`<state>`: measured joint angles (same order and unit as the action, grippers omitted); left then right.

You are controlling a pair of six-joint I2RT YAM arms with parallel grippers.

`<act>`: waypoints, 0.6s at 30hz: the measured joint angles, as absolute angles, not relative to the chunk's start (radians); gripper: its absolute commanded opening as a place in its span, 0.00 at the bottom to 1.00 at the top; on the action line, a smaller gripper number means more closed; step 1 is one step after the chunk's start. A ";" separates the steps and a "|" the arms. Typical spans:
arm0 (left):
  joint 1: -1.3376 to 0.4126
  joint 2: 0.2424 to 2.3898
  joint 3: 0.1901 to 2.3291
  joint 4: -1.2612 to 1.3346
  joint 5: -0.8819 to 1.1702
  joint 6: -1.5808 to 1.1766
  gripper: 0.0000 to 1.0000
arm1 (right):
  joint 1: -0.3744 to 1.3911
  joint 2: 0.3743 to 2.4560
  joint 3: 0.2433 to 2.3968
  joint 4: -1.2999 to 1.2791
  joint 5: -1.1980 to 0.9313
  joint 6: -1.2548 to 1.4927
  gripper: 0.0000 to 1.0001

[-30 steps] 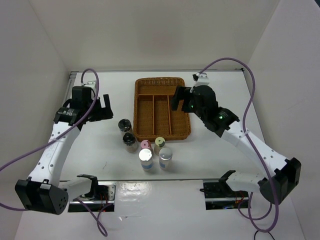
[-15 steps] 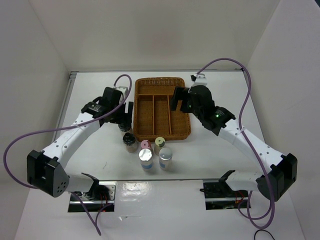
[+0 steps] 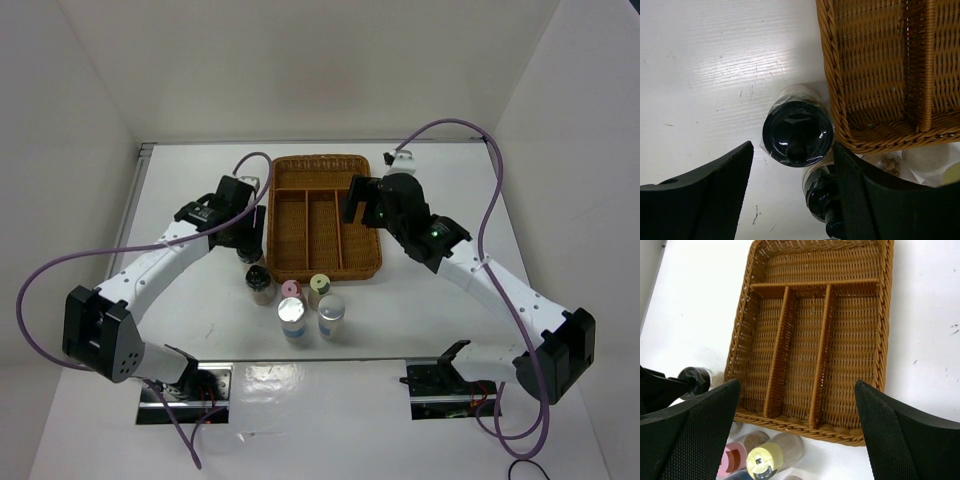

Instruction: Organize the condiment bottles

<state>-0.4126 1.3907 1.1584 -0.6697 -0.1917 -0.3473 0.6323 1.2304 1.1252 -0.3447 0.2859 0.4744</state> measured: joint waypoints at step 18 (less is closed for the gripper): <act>-0.449 1.452 1.158 -0.665 -0.236 -0.392 0.43 | 0.597 1.203 1.069 -0.352 0.279 0.474 0.99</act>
